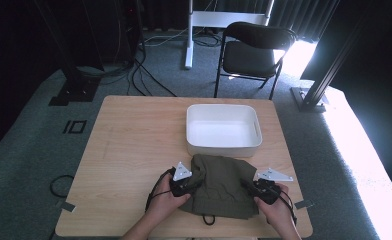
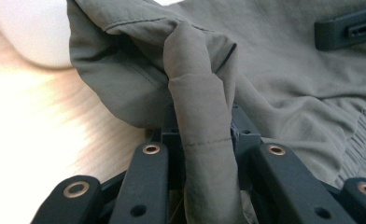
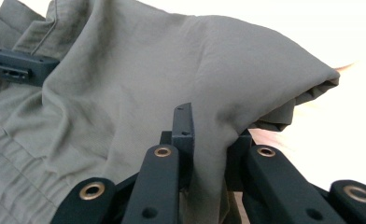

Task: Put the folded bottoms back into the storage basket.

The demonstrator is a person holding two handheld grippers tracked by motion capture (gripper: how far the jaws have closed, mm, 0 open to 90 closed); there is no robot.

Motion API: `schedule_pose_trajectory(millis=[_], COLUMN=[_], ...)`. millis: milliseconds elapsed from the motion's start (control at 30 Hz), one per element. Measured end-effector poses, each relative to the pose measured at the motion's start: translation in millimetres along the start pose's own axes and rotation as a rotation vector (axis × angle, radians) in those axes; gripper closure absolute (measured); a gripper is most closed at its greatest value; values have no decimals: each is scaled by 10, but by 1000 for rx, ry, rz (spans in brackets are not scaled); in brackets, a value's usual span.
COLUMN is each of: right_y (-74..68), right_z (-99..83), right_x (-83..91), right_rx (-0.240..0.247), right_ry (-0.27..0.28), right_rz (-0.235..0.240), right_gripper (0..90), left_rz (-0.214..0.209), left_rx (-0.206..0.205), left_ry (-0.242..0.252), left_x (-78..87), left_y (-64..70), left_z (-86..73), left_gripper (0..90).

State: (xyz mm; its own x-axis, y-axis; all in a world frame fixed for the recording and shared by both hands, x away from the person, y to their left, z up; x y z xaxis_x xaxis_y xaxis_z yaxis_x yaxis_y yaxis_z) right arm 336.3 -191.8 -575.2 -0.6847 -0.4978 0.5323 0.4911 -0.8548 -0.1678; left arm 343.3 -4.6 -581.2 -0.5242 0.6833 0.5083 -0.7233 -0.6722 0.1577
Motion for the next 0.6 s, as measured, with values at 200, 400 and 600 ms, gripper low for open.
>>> schedule_pose_trajectory(millis=[200, 400, 600], right_y=[-36, -59, -73], right_z=[180, 352, 472], right_x=[163, 278, 322], right_rx=[-2, -4, 2], right_ry=[51, 97, 124], right_rz=[17, 35, 43], right_gripper=[798, 797, 798], left_rz=[-12, -25, -25], left_rx=[-29, -25, -32], left_ry=[23, 73, 93], left_x=[96, 206, 250], left_y=[73, 97, 79], left_z=[132, 325, 441], left_gripper=[755, 756, 757])
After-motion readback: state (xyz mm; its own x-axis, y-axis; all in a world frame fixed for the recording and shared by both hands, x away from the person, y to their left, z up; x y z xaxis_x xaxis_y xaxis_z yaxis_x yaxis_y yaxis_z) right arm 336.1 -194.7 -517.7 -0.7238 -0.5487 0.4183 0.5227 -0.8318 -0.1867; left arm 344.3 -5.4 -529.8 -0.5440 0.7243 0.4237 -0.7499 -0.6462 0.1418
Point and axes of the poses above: each handheld gripper's, and its own axes: x roughly backward along the jaws, z roughly out of its top, y roughly to its right, the point moved 10 cm from there along -x, roughly forward along the jaws, and after that the axes turned 4 degrees about y, right-handed, at the moved point
